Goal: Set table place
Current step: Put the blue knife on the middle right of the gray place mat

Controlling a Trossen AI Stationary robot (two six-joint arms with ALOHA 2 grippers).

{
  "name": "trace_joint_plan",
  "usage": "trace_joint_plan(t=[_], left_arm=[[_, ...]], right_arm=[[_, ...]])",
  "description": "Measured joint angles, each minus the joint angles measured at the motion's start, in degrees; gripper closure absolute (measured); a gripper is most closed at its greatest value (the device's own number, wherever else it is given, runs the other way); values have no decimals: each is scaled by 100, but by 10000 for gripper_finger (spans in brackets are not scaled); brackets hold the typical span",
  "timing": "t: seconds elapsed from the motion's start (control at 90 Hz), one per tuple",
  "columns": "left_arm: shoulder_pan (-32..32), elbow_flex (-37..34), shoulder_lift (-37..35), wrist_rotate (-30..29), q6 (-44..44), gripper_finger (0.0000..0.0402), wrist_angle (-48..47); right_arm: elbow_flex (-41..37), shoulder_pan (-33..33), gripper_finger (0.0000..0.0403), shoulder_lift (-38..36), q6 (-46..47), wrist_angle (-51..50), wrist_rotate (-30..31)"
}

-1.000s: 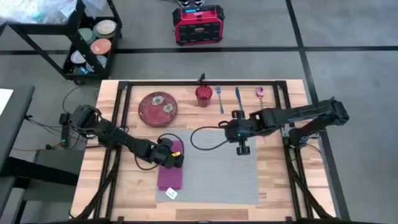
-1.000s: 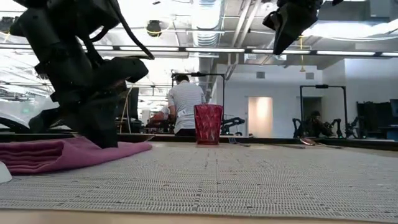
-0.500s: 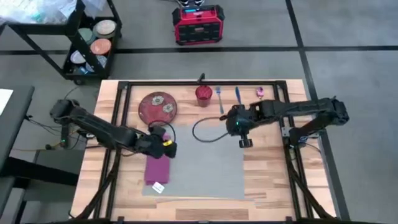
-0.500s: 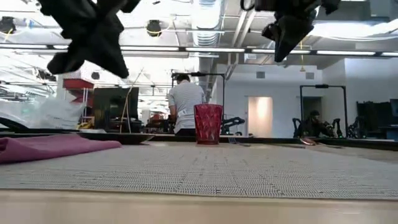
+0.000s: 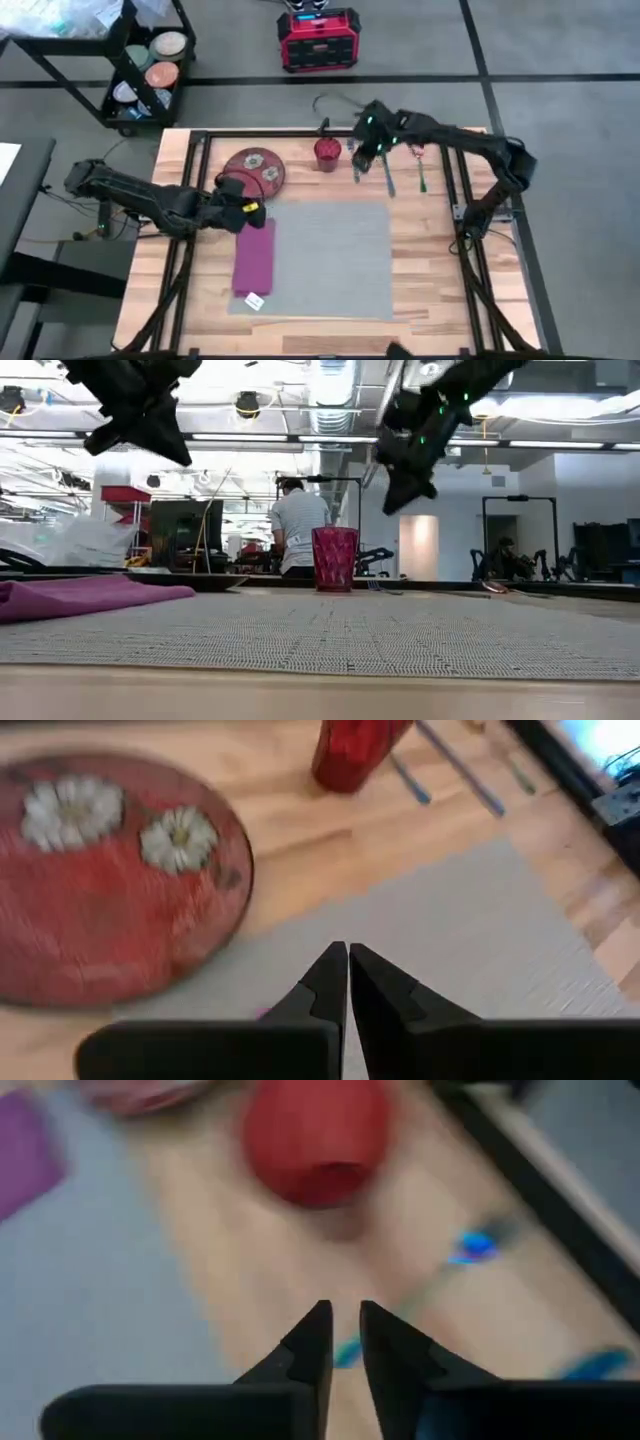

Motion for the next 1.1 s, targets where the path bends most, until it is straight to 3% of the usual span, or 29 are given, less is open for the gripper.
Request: trace_joint_plan(t=[0.2,0.389,0.678,0.822,0.933,1.1], left_arm=[[506,0,-254,-758,1192,402,588],[887,4,-253,-975,2026,402,1205],[1226,4,-182,-955,2068,402,1267],[1297,4,-185,-946,2061,402,1258],[1293,4,-183,-944,2089,402,1257],[1295,4,-183,-944,2065,402,1257]], right_arm=[[-7,-210,310,861,-23,-143,-1022],[-11,-843,287,1114,-118,-1005,-772],[-248,-1448,284,1094,-87,-1490,-486],[-339,-1507,285,1094,-157,-1295,366],[-337,-1598,306,1094,-159,-916,569],[-337,-1616,384,1094,-424,-856,583]])
